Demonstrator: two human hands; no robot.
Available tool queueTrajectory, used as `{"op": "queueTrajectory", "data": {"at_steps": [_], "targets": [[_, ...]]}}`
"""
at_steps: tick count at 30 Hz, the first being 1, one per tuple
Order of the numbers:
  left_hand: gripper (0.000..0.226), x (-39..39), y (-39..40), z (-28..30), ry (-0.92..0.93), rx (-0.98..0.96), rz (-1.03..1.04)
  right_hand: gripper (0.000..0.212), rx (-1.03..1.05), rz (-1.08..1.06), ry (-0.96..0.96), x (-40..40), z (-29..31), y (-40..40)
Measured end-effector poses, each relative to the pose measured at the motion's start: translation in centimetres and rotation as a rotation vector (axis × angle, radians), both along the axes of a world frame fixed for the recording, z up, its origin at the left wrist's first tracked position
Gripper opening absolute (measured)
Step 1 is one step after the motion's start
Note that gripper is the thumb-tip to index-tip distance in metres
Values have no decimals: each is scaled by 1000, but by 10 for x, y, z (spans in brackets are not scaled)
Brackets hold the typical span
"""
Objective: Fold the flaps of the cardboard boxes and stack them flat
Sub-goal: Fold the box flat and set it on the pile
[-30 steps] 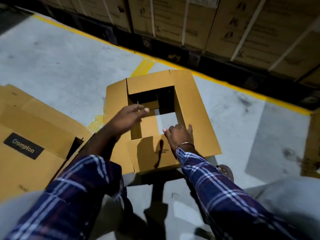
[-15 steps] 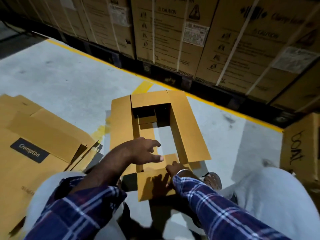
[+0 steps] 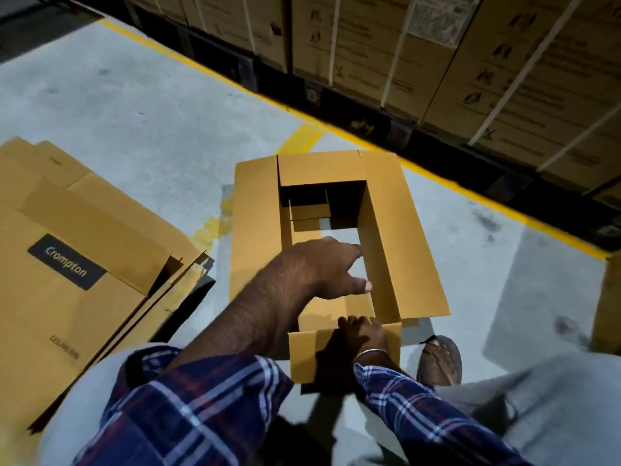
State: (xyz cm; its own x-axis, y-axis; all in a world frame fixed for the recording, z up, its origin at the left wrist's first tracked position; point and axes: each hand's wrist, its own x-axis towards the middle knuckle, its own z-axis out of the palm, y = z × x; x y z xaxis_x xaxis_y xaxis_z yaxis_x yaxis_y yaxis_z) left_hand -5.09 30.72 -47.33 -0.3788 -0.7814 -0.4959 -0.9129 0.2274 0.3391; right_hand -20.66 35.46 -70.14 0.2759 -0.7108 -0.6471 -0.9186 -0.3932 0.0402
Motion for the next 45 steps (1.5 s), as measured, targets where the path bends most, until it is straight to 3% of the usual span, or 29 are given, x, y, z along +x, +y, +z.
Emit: {"op": "queueTrajectory", "data": {"at_steps": [4,9,18,22,30,38,45], "targets": [[68,-7,-10,-7,-26,29,-27,37,-52,-4,-23,8,-8,-13],[70,-2,-11,-5,-9,17,-27,28,-83,15,-61,7,-22,-22],[72,19,-4,-4,-18,52,23,25,-14,-82,-118,4,-11,-25],[71,30,0,-3,1,61,64,35,-23,-9,-112,0,7,-25],[73,38,8,-6,-24,71,126,19,-25,-26,-89,-11,33,-25],[72,22,17,-11,-4,93,110,39,25,25,-27,-16,10,-10],[73,31,1,-24,-3,111,93,29,-73,59,-67,-8,12,-25]]}}
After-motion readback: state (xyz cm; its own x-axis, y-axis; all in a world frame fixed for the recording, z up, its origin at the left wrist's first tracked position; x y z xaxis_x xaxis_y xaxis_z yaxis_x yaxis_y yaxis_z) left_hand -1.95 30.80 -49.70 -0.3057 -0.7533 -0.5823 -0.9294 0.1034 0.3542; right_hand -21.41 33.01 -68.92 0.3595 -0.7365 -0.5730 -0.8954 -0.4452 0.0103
